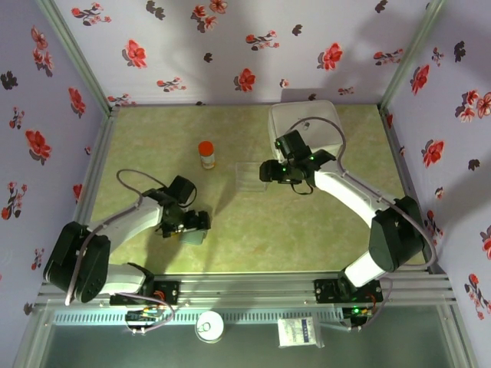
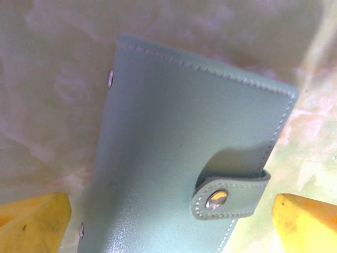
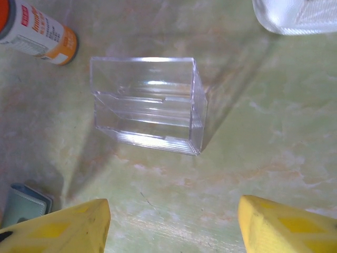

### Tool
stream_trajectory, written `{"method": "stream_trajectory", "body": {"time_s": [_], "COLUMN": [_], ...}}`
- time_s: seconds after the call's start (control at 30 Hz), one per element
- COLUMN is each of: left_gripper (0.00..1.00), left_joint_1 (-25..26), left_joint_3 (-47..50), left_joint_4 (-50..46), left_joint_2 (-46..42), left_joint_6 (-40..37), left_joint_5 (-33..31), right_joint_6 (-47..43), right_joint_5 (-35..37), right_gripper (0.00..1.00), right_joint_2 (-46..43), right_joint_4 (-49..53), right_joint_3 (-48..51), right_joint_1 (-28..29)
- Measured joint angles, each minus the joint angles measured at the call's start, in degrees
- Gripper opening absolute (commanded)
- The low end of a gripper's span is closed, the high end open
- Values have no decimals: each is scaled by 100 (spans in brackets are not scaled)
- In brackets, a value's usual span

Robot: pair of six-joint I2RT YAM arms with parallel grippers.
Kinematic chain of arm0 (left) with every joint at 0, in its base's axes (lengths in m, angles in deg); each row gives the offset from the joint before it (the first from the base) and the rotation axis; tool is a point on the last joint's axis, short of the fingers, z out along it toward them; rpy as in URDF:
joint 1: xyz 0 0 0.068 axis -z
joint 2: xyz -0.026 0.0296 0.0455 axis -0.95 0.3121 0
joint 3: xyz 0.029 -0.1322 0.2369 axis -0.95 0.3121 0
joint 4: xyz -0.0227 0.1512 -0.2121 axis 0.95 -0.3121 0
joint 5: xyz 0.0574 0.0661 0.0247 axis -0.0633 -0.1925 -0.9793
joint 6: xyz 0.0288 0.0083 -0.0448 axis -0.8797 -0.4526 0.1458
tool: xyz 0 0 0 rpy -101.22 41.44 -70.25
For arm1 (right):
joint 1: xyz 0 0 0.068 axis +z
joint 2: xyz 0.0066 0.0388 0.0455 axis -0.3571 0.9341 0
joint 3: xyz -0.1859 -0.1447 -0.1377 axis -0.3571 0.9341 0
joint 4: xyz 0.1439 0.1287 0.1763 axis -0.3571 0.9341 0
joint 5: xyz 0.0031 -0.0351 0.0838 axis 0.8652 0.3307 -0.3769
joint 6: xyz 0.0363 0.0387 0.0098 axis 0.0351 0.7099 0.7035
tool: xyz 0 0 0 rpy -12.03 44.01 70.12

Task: Take the credit cards out of the card holder

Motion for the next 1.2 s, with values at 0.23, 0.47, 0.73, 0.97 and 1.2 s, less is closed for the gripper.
{"method": "stream_trajectory", "body": {"time_s": [0.23,0.47,0.73,0.97,1.2], "left_gripper": [98,98,99,97,92], "left_joint_1": [369,402,402,398,358], "left_joint_3": [-734,-846,-890,-907,-953], "left_joint_4": [-186,-319,-431,-745,-750], "left_joint_2": [723,1038,1172,1176,1316], "left_joint_6": [-28,-254,-649,-857,-1071], "left_joint_5": [-313,-420,-463,-463,-452], "right_joint_6": [26,35,37,63,63], "right_joint_5": [2,4,4,7,7], "right_gripper": [66,66,66,66,66], "right_joint_2": [-22,-107,-149,-149,-149], "right_joint_4": [0,2,4,2,4], "right_joint_3": [114,197,243,245,245], "right_joint_1": [15,17,17,61,81]}}
